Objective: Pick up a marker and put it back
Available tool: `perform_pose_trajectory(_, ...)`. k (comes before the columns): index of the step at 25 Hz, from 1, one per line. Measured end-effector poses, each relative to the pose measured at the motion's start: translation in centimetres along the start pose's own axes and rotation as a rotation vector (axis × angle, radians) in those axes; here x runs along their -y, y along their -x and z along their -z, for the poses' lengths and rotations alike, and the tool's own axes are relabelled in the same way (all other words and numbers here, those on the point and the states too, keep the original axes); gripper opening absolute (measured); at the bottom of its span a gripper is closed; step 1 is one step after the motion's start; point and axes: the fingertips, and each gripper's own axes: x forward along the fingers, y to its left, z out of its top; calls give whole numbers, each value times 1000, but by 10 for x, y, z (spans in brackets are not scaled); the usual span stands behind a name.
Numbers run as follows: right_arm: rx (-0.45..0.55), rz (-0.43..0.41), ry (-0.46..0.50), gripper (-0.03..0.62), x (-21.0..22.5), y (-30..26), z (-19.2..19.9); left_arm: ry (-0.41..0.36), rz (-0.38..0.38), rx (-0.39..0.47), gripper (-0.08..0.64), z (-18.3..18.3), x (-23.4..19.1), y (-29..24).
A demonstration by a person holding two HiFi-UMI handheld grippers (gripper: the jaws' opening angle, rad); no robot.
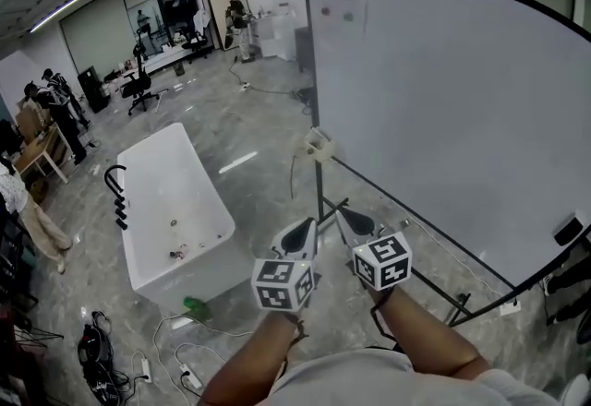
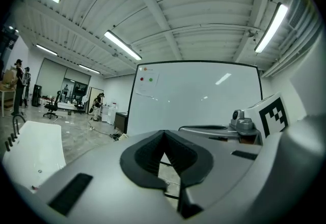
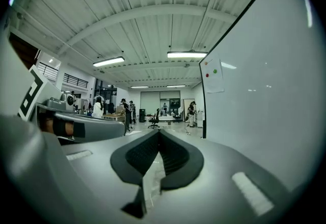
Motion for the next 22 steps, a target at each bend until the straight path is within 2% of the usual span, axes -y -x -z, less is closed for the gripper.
perform_pose_trajectory(9, -29, 13, -13, 3, 60, -77, 19, 17, 5, -29, 2, 7, -55, -81)
perform_pose_trajectory(15, -44, -17, -31, 3, 142, -154, 33, 13, -19, -50, 2, 8, -93, -179)
perform_pose_trajectory(18, -60, -42, -30, 3, 188, -189, 36, 34, -49, -63, 2, 9, -110, -225)
perform_pose_trajectory(22, -91, -86, -36, 3, 227, -224, 43, 38, -96, -76, 2, 6, -130, -270)
